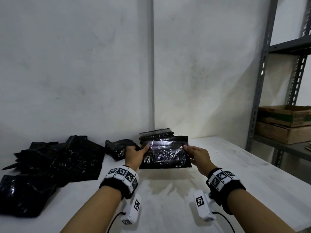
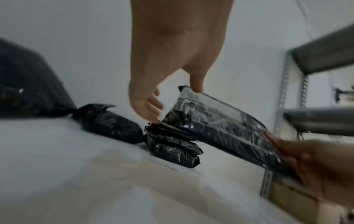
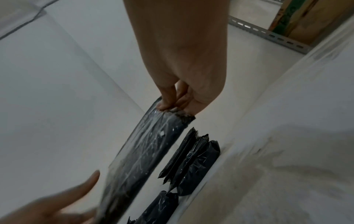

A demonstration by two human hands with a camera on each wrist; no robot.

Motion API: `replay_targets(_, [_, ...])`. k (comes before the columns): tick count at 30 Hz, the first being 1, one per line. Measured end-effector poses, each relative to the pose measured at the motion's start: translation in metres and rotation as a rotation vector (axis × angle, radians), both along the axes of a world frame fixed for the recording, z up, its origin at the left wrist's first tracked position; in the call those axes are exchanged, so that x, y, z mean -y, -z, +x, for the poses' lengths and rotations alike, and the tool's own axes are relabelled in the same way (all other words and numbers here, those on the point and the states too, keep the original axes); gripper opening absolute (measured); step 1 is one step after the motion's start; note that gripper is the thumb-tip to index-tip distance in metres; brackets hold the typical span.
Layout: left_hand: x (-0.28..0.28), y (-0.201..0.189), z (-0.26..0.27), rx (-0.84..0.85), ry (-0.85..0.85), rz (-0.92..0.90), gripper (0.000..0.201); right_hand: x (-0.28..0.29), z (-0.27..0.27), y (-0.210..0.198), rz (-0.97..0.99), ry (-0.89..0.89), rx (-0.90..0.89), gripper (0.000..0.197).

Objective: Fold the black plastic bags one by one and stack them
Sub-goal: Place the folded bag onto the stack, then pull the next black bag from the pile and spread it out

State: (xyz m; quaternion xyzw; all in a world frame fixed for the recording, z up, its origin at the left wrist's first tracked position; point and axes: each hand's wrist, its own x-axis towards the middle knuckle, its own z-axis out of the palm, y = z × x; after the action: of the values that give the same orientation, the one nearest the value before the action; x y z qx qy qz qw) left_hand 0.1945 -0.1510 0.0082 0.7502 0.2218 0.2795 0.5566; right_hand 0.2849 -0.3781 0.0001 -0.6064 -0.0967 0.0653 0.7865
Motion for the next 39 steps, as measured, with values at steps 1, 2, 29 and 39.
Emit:
replay_targets(1, [-0.003, 0.002, -0.003, 0.005, 0.088, -0.187, 0.031, -0.003, 0.002, 0.000, 0.020, 0.001, -0.025, 0.019])
replay_targets(2, [-0.006, 0.004, -0.005, 0.004, 0.140, -0.286, 0.025, -0.005, 0.004, 0.002, 0.038, 0.000, -0.046, 0.021])
replay_targets(29, [-0.105, 0.011, 0.079, -0.660, -0.035, 0.663, 0.058, -0.144, 0.155, -0.041, -0.471, 0.262, 0.347, 0.018])
replay_targets(39, [-0.123, 0.034, 0.092, -0.736, -0.028, 0.829, 0.073, -0.173, 0.160, -0.012, -1.191, 0.420, 0.986, 0.024])
